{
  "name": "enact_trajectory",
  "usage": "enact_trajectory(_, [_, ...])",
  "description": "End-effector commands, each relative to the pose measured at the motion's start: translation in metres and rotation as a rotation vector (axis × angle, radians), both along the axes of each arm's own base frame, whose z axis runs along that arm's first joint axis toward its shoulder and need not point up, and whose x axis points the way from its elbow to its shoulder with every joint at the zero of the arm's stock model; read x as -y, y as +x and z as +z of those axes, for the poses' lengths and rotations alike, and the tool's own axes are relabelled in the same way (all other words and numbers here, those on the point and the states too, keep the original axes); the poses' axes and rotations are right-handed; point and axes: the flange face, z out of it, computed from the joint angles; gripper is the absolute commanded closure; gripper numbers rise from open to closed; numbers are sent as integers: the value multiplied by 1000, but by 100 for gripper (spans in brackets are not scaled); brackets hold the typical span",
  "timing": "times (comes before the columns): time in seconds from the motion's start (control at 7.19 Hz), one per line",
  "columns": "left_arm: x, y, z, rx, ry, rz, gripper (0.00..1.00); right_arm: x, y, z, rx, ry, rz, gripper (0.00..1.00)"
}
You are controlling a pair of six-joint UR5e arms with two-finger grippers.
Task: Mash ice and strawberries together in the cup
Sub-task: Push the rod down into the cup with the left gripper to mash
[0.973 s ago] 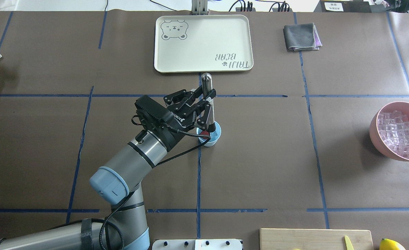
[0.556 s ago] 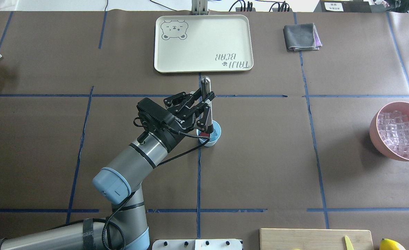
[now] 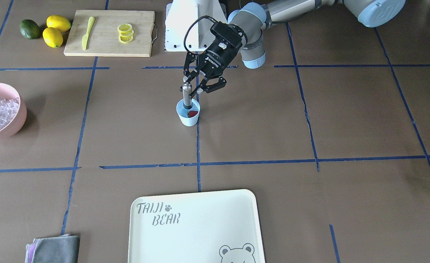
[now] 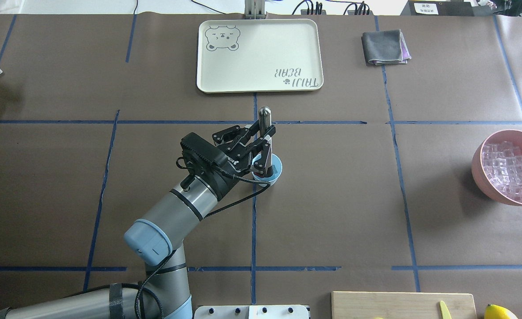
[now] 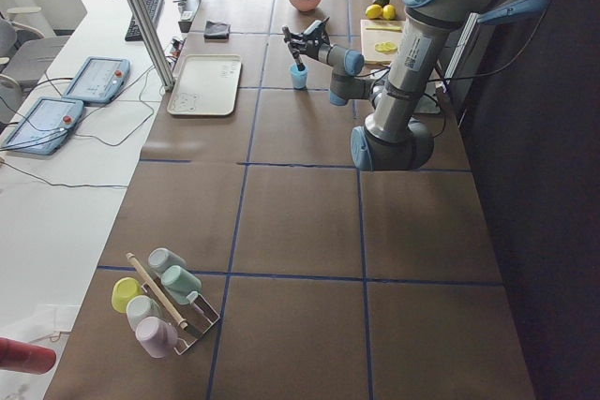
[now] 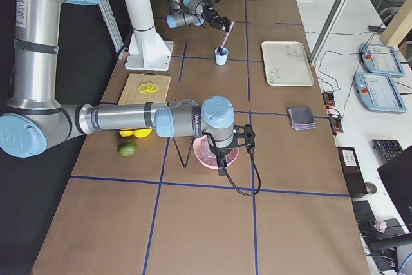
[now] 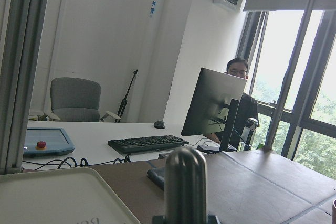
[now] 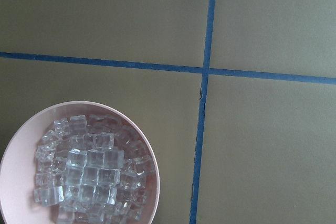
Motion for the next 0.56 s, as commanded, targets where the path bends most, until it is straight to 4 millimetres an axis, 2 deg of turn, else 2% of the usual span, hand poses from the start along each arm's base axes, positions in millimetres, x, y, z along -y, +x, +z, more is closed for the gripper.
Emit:
enact_trajectory(0.0, [1,8,-2,5,-2,2,100,0,0,6,0,-11,0,0])
enact_trajectory(0.42, [3,14,7,27,-8,2,100,1,0,10,0,-13,-1,0])
